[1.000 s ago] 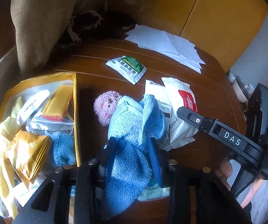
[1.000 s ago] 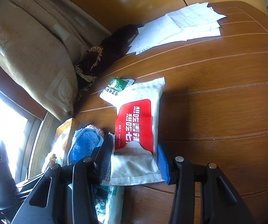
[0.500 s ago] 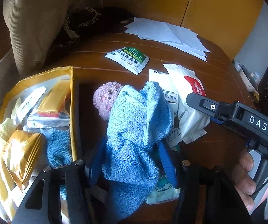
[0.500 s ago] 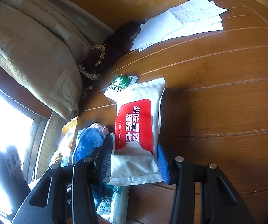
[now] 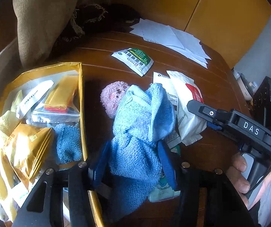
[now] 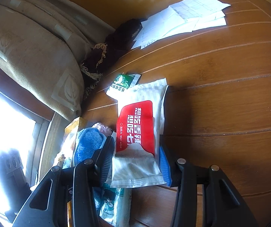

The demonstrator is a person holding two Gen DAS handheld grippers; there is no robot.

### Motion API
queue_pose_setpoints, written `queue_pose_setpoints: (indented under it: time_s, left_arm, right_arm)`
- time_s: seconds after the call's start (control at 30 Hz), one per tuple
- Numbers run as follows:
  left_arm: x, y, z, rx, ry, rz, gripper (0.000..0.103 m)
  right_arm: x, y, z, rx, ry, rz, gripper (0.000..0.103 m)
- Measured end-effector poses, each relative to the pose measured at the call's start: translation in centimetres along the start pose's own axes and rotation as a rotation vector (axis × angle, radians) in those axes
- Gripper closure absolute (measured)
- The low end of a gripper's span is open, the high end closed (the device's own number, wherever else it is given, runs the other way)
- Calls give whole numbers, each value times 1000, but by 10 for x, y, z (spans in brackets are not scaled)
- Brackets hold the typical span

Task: Organize soft objects
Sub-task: 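Lift the blue towel with the left gripper while the right holds the wipes pack, then lower the towel into the box lid with the left gripper while the right drops the wipes there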

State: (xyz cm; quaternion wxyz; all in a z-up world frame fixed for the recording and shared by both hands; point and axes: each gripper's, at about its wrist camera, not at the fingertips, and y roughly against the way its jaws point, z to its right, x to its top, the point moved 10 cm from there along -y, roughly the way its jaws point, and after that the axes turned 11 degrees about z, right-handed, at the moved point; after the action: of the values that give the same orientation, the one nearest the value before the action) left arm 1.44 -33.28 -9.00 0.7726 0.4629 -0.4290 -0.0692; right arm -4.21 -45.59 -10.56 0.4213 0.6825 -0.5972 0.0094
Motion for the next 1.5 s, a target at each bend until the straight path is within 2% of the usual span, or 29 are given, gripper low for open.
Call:
queue_pose_setpoints:
  time_s: [0.2, 0.23, 0.3, 0.33, 0.4, 0.53, 0.73, 0.9, 1.13, 1.2, 1.33, 1.5]
  left_arm:
    - [-6, -10, 4, 45, -60, -10, 48]
    - [-5, -12, 5, 49, -66, -11, 50]
    - [-7, -20, 7, 44, -69, -31, 63]
    - [-6, -21, 7, 45, -67, -24, 64]
    - [-3, -15, 6, 49, -56, 3, 70]
    - [8, 16, 3, 49, -35, 102, 71]
    - [23, 63, -14, -51, 126, 191, 71]
    - [34, 113, -42, -98, 229, 254, 71]
    - [36, 182, -98, -82, 326, 341, 71]
    - [33, 195, -114, -53, 340, 365, 71]
    - [25, 196, -144, 5, 361, 372, 71]
    - [23, 164, -177, 47, 392, 329, 71]
  right_arm:
    - [1, 1, 0, -5, 3, 8, 59]
    - [1, 2, 0, -4, 2, 9, 59]
    - [1, 2, -1, -2, 2, 11, 59]
    - [1, 1, -1, -1, 3, 11, 59]
    - [0, 1, -1, 2, 3, 10, 59]
    - [2, 4, -2, 7, 17, 26, 59]
    - [4, 9, -9, 33, 48, 48, 59]
    - [4, 11, -10, 54, 52, 40, 59]
    - [5, 12, -16, 79, 78, 39, 59]
    - [2, 9, -19, 81, 98, 27, 59]
    - [-1, 10, -27, 80, 154, 38, 59]
    - [-9, 22, -58, 113, 203, 51, 59]
